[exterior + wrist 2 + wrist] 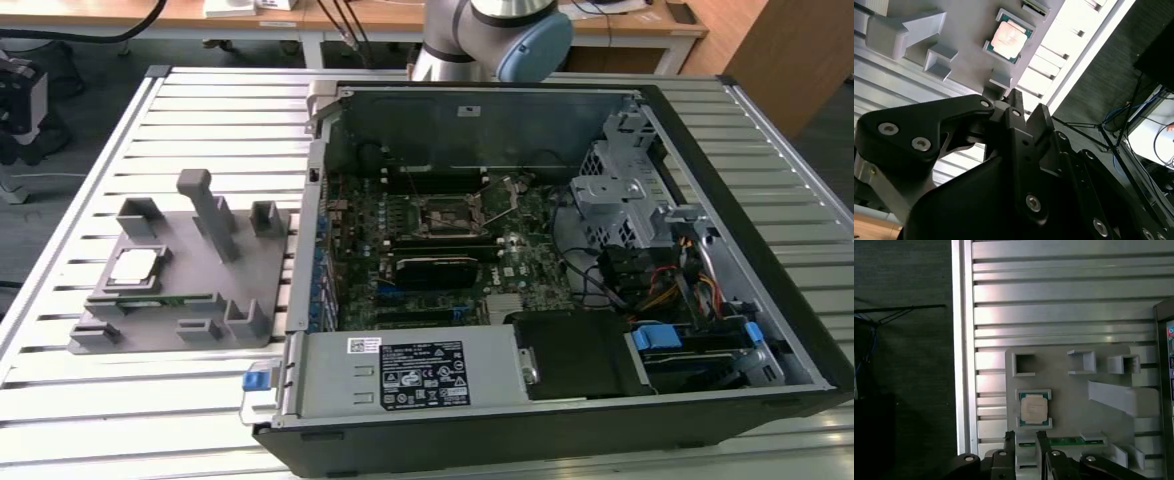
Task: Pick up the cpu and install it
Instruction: 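Pick up the cpu and move it towards the insertion slot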
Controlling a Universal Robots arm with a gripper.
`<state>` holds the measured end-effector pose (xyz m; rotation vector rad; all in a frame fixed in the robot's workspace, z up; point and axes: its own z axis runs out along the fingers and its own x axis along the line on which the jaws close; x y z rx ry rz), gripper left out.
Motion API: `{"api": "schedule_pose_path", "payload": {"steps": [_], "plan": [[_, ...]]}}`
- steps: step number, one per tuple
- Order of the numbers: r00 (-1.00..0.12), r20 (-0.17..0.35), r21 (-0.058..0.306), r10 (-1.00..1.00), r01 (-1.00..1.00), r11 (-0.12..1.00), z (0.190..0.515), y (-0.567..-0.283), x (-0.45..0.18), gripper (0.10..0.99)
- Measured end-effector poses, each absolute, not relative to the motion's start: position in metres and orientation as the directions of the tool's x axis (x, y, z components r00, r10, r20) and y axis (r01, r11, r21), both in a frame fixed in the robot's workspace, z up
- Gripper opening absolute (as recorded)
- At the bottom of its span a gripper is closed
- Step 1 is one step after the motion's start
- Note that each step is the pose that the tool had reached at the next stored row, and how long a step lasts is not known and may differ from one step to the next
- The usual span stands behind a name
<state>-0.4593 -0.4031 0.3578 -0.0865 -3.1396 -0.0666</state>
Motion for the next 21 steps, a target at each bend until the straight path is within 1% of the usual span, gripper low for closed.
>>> {"api": "schedule_pose_path", "payload": {"steps": [2,3,5,6,8,9,10,11,12,21], "plan": [[-0.998,0.0,0.042,0.055,0.055,0.998,0.357,-0.403,-0.459,0.357],[-0.998,0.0,0.042,0.055,0.055,0.998,0.356,-0.403,-0.459,0.357],[-0.998,0.0,0.042,0.055,0.055,0.998,0.355,-0.403,-0.459,0.471],[-0.999,0.0,0.042,0.055,0.055,0.998,0.354,-0.403,-0.459,0.471],[-0.999,0.0,0.042,0.054,0.054,0.998,0.352,-0.403,-0.459,0.588],[-0.999,0.0,0.042,0.05,0.05,0.998,0.351,-0.403,-0.459,0.588],[-0.999,0.0,0.042,0.043,0.043,0.998,0.349,-0.403,-0.459,0.643],[-0.999,0.0,0.042,0.033,0.033,0.999,0.347,-0.403,-0.459,0.643],[-1.0,0.0,0.042,0.025,0.025,0.999,0.346,-0.403,-0.458,0.71],[-1.0,0.0,0.047,0.015,0.015,0.999,0.336,-0.403,-0.458,0.71]]}}
